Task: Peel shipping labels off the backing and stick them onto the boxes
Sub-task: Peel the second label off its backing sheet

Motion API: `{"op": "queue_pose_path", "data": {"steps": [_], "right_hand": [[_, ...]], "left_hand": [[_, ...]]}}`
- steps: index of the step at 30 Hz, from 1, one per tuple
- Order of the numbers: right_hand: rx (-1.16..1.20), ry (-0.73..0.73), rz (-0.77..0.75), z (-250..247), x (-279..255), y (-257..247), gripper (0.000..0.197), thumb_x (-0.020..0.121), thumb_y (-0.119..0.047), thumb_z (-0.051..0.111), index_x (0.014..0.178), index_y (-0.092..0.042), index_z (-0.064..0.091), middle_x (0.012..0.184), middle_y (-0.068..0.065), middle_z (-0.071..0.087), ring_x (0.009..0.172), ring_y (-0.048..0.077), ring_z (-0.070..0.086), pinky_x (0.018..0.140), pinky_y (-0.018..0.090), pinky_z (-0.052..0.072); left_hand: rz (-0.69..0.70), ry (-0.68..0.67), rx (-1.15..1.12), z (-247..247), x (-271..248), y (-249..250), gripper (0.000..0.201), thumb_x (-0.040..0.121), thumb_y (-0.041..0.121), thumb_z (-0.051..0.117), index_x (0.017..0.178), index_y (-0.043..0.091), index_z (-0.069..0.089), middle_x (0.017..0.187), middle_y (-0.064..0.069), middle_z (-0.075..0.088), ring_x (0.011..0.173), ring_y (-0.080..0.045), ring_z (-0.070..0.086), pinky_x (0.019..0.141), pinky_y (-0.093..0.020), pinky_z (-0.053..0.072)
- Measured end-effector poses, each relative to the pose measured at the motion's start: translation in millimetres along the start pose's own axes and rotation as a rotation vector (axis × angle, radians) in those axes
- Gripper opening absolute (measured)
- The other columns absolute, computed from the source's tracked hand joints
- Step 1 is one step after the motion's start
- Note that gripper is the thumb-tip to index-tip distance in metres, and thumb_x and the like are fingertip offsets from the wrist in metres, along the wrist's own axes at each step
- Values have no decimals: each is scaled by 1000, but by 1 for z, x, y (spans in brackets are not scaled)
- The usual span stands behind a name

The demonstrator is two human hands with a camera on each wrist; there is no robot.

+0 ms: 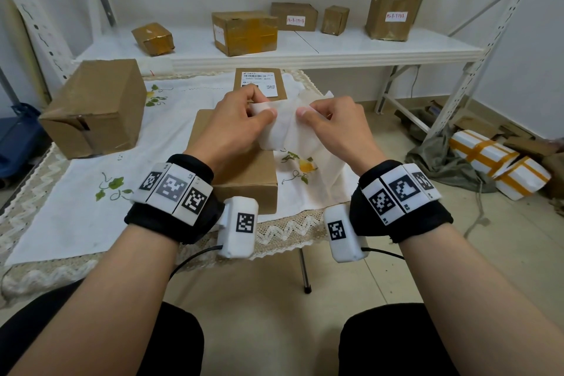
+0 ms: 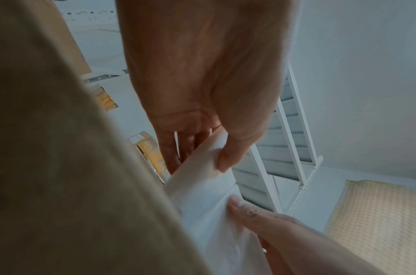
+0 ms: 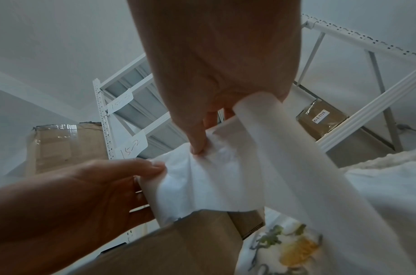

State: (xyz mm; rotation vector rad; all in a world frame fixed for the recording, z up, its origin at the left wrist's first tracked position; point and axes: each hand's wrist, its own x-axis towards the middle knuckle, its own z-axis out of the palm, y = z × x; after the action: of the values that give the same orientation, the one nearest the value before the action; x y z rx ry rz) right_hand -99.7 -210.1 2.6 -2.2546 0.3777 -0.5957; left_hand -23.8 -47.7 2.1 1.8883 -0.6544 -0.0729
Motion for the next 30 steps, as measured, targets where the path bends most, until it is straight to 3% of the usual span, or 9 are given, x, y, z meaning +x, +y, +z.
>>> {"op": "queue_pose_path", "data": {"steps": [5,12,16,19,23,26,30], "right_hand": [[-36,15,6,0,2,4,41,98,-33,64,89,7,71,67,7,44,67,17,39,59,32,28],[-58,30,51,0,3,6,37,98,-32,66,86,1,74,58,-1,38,60,17,37,59,31,31],[-49,23,90,1,3,8,35,97,-32,66,79,-4,76,57,-3,44,59,16,42,64,30,36],[-20,21,125,1,4,9,32,96,-33,68,78,-9,78,68,-2,59,74,20,56,75,34,48],[83,36,189,0,5,9,31,93,-35,72,62,-29,73,93,-1,73,103,26,65,97,45,53],[130,52,205,-1,5,9,31,92,-37,72,61,-32,72,104,3,75,113,28,63,102,48,51],[219,80,217,-1,6,9,31,91,-35,73,60,-30,75,97,4,76,108,26,64,100,46,53]], "left_hand": [[-16,-13,-8,0,1,-1,8,97,25,63,91,22,58,123,-6,68,114,-27,63,96,-56,54],[-13,-21,-30,-1,2,-3,8,93,28,63,92,21,59,129,-4,66,120,-25,60,99,-55,53],[-27,-13,-29,-1,1,-2,8,95,26,64,90,21,59,127,-3,67,117,-24,62,97,-57,54],[-37,-6,-31,-1,0,-1,10,95,26,64,88,22,58,124,-4,67,116,-25,62,97,-56,54],[-58,10,-29,-2,0,1,10,97,24,64,90,20,59,114,-8,69,110,-30,64,95,-51,55],[-63,4,-49,-2,0,3,12,98,22,64,88,20,58,111,-9,70,108,-30,65,96,-51,56],[-68,-6,-91,-3,-2,4,13,98,20,64,87,20,58,108,-12,71,107,-31,67,97,-52,56]]}}
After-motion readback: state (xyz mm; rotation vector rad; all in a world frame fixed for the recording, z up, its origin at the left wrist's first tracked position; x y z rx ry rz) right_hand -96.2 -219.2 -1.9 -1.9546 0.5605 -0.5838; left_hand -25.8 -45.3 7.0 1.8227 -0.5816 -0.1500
